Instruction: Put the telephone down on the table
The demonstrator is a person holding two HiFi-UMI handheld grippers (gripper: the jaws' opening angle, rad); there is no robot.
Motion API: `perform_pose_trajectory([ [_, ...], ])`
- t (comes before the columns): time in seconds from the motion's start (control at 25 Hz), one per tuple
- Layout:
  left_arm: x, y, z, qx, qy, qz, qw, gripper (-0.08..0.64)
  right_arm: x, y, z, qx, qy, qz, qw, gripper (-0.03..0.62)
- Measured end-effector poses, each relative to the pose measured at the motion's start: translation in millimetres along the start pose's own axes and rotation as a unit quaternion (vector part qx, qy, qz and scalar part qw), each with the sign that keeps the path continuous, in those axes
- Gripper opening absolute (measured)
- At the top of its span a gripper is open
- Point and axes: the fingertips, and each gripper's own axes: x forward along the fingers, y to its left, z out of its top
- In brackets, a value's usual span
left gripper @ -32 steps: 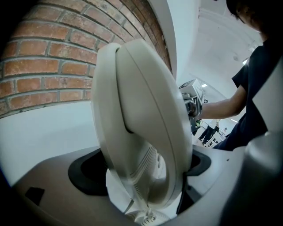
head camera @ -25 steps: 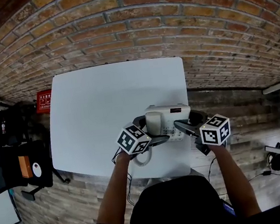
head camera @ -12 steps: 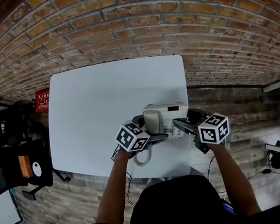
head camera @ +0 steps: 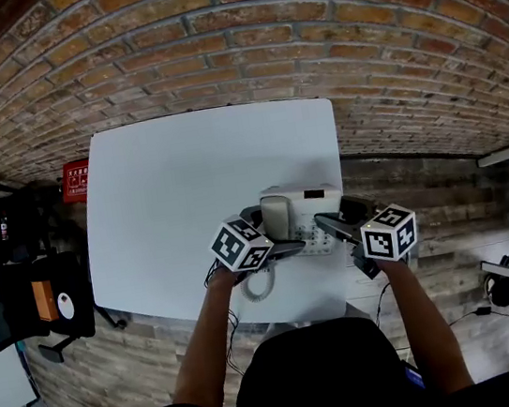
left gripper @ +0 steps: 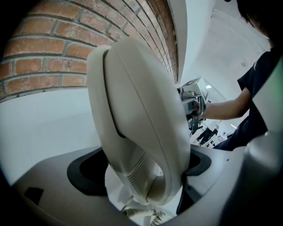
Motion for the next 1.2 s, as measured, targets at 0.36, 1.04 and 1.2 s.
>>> perform_pose_trajectory([
  [0.36, -2, 3, 1, -0.004, -0.028, 0.012, 0.9995, 0.489, 2, -4, -2, 0.012, -0.003, -0.002, 1.000, 0.250],
  [1.04, -5, 19, 5, -0.009, -0.083, 0.075, 0.9937, 0.488, 10, -18, -4, 0.053, -0.010, -0.015, 0.998, 0.249],
  [1.2, -5, 22, 2, -0.006, -0.078, 0.082, 0.9935, 0.488, 12, -22, -4, 0.063, -0.010, -0.016, 0.998, 0.245],
])
